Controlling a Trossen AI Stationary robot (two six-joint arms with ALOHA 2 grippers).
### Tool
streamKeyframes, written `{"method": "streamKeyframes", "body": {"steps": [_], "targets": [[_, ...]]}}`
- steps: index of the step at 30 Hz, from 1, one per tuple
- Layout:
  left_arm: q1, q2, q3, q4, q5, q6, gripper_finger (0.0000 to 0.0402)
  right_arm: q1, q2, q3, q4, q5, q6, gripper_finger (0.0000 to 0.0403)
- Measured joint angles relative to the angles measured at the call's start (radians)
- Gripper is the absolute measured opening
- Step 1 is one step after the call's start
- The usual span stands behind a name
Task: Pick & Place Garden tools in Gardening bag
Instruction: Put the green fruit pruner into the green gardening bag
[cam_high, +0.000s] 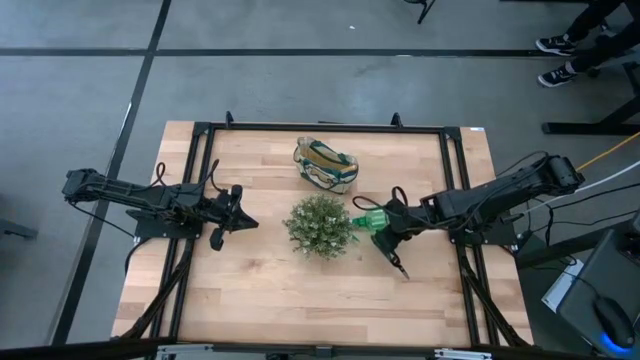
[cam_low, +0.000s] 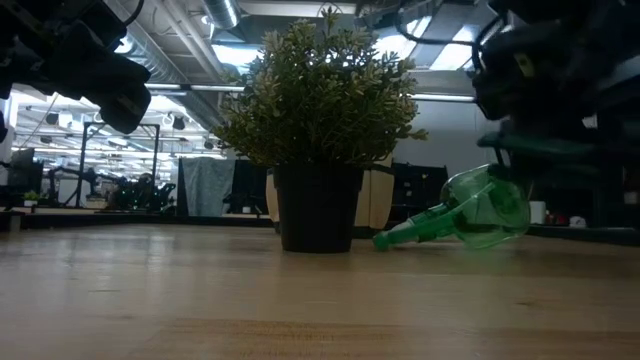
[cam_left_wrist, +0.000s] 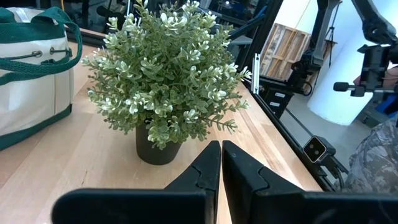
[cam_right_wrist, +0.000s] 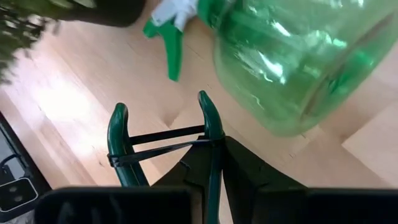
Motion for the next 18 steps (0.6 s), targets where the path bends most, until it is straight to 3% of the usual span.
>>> {"method": "streamKeyframes", "body": {"steps": [11,18], "targets": [[0.0,0.0,0.0,0.0,0.0,0.0,0.0009,-0.056,0.0,0.212,-0.175,0.099,-0.168,0.0036],[0.0,0.0,0.0,0.0,0.0,0.0,0.0013,-0.124,-0.001,0.328,-0.193,0.159,-0.305,0.0036]]}}
